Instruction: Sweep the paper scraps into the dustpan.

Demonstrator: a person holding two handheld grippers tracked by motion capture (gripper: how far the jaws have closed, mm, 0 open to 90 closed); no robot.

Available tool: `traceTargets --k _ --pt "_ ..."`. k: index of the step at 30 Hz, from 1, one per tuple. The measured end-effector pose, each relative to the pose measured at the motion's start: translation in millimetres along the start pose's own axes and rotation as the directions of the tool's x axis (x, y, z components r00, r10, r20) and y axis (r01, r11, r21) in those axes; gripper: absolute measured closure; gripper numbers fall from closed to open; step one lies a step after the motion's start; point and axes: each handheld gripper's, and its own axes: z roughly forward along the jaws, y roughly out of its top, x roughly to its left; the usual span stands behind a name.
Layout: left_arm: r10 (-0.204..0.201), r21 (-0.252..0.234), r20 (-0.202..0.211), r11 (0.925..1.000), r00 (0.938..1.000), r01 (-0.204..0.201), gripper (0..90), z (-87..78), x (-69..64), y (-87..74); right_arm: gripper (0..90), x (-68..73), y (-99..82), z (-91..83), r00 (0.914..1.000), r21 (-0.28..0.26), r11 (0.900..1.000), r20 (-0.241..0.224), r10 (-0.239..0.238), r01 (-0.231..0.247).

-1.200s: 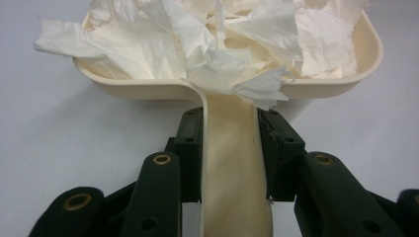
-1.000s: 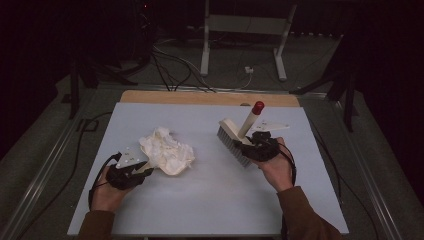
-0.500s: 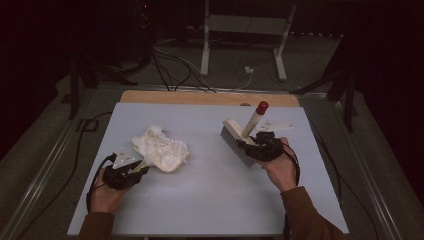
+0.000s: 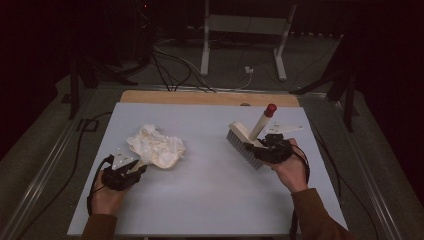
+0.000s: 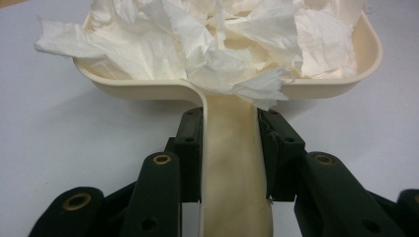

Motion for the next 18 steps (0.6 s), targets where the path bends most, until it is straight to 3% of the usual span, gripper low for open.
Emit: traceTargets --k 11,18 --pt "-0.047 0.003 -0.058 0.9989 0.9973 0.047 67.0 2.9 -4.2 -1.2 67.0 -21.3 -15.0 -12.4 0.9999 0.032 0.9994 -0.007 -0.011 0.011" --pt "-0.094 -0.001 -0.104 0.9956 0.9901 0.094 67.0 3.8 -5.5 -2.4 67.0 -36.7 -22.5 -22.8 0.9996 0.036 0.9993 -0.027 0.011 -0.010"
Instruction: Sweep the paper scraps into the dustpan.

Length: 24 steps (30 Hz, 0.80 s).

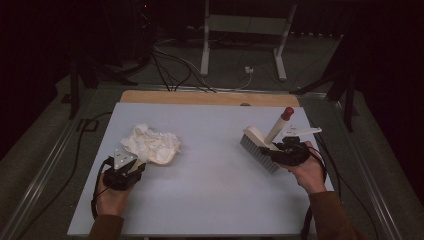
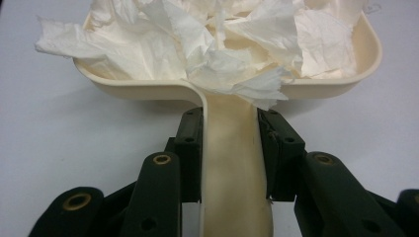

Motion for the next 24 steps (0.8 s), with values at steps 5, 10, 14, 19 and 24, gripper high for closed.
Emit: traceTargets --k 5,10,14,19,24 --pt "-0.023 -0.003 -0.030 0.9997 0.9993 0.023 67.0 0.6 -2.1 -1.4 67.0 -9.8 -4.9 -7.5 0.9998 -0.002 1.0000 -0.019 0.010 -0.010" --pt "-0.056 -0.004 -0.054 0.9984 0.9969 0.056 67.0 1.5 -3.0 -2.7 67.1 -17.8 -9.2 -13.6 0.9990 0.009 0.9998 -0.041 0.017 -0.017" --pt "-0.075 -0.004 -0.065 0.9972 0.9951 0.075 67.0 2.7 -3.6 -3.8 67.0 -21.9 -12.3 -17.0 0.9983 0.026 0.9996 -0.057 0.009 -0.007" --pt "-0.084 -0.004 -0.083 0.9965 0.9930 0.084 67.0 3.9 -5.2 -4.1 67.0 -24.5 -15.8 -19.4 0.9977 0.045 0.9989 -0.067 -0.006 0.009" --pt "-0.093 -0.012 -0.108 0.9957 0.9898 0.092 67.0 5.1 -7.9 -4.8 67.0 -26.1 -18.5 -22.0 0.9971 0.058 0.9981 -0.074 -0.017 0.022"
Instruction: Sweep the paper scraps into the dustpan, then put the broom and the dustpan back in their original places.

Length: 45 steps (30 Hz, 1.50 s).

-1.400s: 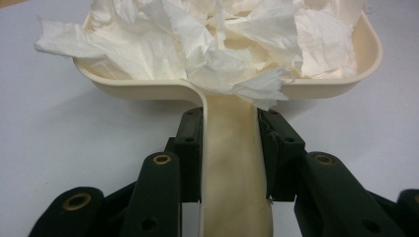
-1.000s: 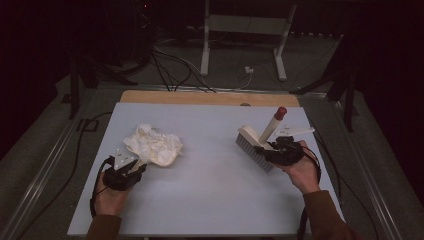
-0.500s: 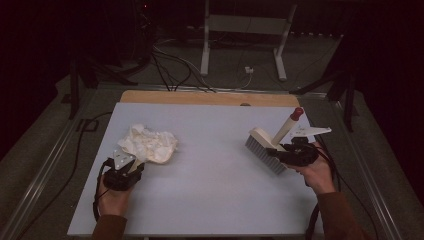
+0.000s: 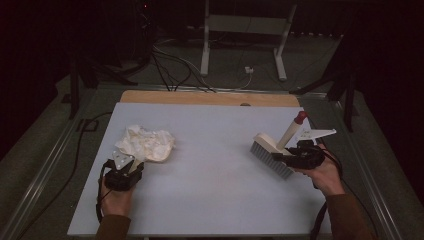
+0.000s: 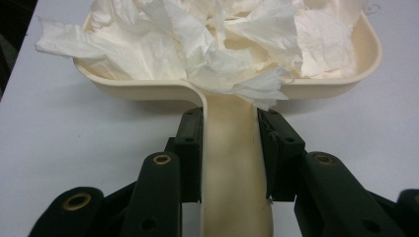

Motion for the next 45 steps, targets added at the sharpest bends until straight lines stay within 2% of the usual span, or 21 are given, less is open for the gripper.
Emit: traceTargets --k 6,14,18,28,30,38,45 --pt "-0.014 0.004 -0.026 0.9999 0.9996 0.014 67.0 1.5 -3.7 -2.1 67.0 -3.6 -2.5 -4.1 0.9999 0.012 0.9999 -0.015 -0.003 0.003" --pt "-0.007 0.016 -0.054 0.9998 0.9985 0.008 67.0 5.1 -11.9 -4.7 67.0 -9.1 -9.4 -9.8 0.9994 0.036 0.9993 -0.031 -0.013 0.014" --pt "-0.026 0.014 -0.072 0.9995 0.9971 0.027 67.0 6.2 -16.3 -5.5 67.0 -10.1 -12.8 -11.7 0.9984 0.050 0.9984 -0.051 -0.025 0.028" --pt "-0.074 0.003 -0.126 0.9972 0.9893 0.075 66.9 7.0 -20.3 -8.8 66.9 -9.9 -17.8 -12.4 0.9864 0.085 0.9926 -0.147 -0.074 0.087" --pt "-0.087 0.005 -0.118 0.9961 0.9893 0.088 66.9 7.2 -18.2 -9.8 67.0 -10.3 -18.3 -11.4 0.9845 0.090 0.9914 -0.156 -0.080 0.095" --pt "-0.089 -0.002 -0.121 0.9960 0.9886 0.089 66.9 7.4 -15.5 -11.2 67.0 -14.1 -21.9 -6.1 0.9786 0.139 0.9838 -0.187 -0.086 0.113" --pt "-0.091 0.000 -0.136 0.9958 0.9866 0.092 66.8 8.7 -15.8 -11.7 67.0 -19.2 -25.9 -4.0 0.9652 0.150 0.9763 -0.233 -0.118 0.156"
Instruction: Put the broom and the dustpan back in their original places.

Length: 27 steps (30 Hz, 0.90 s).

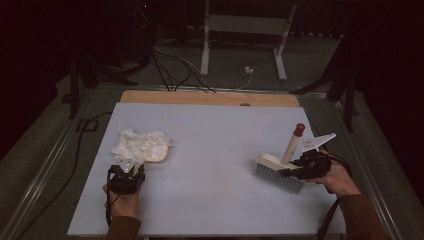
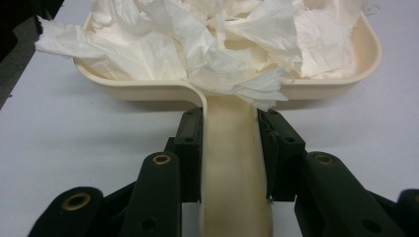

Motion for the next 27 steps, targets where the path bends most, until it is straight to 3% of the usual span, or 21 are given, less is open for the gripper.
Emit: traceTargets --k 18,27 --pt "-0.047 0.026 -0.031 0.9985 0.9984 0.047 66.8 3.4 4.9 -4.7 67.0 -7.6 0.4 10.5 0.9982 0.053 0.9985 -0.059 -0.013 0.016" --pt "-0.075 0.029 -0.019 0.9967 0.9970 0.076 66.7 0.5 6.3 -8.7 67.0 -10.0 0.7 13.1 0.9970 0.059 0.9982 -0.078 -0.005 0.010"
